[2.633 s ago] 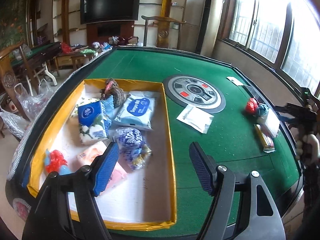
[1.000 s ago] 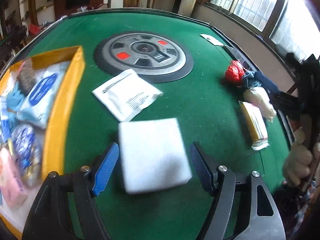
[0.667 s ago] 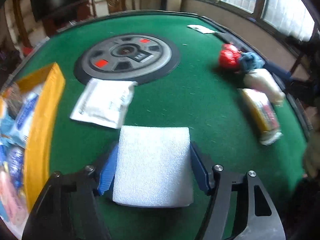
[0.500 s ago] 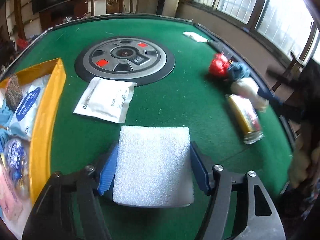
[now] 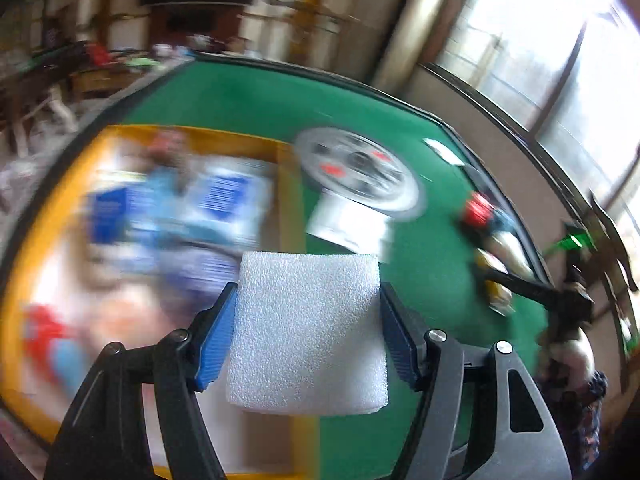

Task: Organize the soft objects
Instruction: 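Grasp white foam block with left tool while right tool grasps striped sponge pack, then drop foam block into box with left tool while right tool drops sponge pack there, then move both open tools back toward the blue cloth and white bag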

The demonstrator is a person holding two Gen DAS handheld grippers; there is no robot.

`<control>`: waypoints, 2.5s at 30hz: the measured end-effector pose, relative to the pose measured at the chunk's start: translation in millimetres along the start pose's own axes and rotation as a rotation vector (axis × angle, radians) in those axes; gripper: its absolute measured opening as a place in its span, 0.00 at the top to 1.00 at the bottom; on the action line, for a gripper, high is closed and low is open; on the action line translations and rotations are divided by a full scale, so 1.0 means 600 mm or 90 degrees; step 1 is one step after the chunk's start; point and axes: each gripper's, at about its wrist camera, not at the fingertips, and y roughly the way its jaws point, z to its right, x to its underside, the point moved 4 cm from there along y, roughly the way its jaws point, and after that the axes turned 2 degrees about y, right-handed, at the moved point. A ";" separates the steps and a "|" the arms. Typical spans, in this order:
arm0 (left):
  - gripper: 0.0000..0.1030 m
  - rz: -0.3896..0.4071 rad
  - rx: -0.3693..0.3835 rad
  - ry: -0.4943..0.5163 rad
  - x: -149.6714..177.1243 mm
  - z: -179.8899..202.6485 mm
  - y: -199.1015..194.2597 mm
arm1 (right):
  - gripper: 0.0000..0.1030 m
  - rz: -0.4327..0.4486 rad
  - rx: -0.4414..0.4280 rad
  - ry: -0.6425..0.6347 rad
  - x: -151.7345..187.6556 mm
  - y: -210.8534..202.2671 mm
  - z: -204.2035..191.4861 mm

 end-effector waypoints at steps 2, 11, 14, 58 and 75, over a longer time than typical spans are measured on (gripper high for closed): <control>0.35 0.008 -0.044 -0.025 -0.011 -0.059 -0.012 | 0.68 -0.002 -0.025 0.014 0.005 -0.009 -0.003; 0.35 -0.027 -0.195 -0.088 -0.050 -0.223 0.037 | 0.68 0.022 -0.148 -0.010 0.011 -0.066 -0.102; 0.32 -0.040 -0.226 -0.101 -0.051 -0.239 0.055 | 0.68 0.014 -0.184 -0.044 0.013 -0.073 -0.157; 0.29 0.104 -0.177 -0.144 0.021 -0.231 -0.120 | 0.51 -0.090 -0.289 -0.631 0.200 0.052 -0.630; 0.29 0.049 -0.199 0.066 0.004 -0.046 -0.041 | 0.45 0.023 -0.273 -0.223 0.020 0.025 -0.353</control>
